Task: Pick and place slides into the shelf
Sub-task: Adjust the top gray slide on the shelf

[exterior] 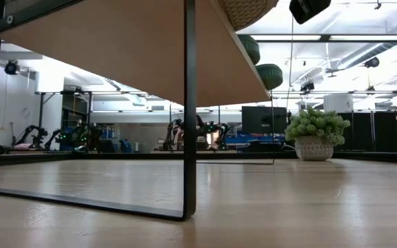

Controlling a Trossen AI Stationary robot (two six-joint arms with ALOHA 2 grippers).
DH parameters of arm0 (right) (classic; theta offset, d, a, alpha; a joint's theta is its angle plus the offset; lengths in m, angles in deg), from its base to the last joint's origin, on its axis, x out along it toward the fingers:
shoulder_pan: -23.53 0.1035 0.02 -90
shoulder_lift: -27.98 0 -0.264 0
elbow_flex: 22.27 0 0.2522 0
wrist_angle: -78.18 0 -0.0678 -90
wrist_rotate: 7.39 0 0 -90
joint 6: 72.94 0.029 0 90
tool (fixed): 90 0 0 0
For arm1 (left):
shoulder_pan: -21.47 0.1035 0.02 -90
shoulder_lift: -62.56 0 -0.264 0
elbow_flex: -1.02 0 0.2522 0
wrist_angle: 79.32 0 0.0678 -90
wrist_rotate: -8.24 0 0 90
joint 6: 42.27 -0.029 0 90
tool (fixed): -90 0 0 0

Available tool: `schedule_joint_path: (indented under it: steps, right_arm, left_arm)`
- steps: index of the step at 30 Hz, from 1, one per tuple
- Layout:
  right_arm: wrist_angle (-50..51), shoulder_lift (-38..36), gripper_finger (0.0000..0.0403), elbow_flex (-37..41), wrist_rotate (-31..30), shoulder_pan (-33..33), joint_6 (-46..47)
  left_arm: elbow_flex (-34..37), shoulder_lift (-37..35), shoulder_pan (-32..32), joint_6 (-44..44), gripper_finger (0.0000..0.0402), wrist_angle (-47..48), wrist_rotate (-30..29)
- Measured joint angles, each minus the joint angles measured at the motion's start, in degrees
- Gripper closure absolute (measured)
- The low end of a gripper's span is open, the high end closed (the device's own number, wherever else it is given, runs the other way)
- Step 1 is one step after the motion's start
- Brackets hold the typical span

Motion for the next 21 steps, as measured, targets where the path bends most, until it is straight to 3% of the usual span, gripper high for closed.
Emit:
schedule_joint_path:
  steps: [8,21]
  right_arm:
    - [5.8,0.0,0.0394,0.1,-1.3,2.5,3.1]
    - [6.0,0.8,0.0394,0.1,-2.5,2.7,2.1]
  left_arm:
    - [0.0,0.0,0.0,0.0,0.0091,0.0,0.0]
    - [0.0,0.0,0.0,0.0,0.0091,-1.4,0.0]
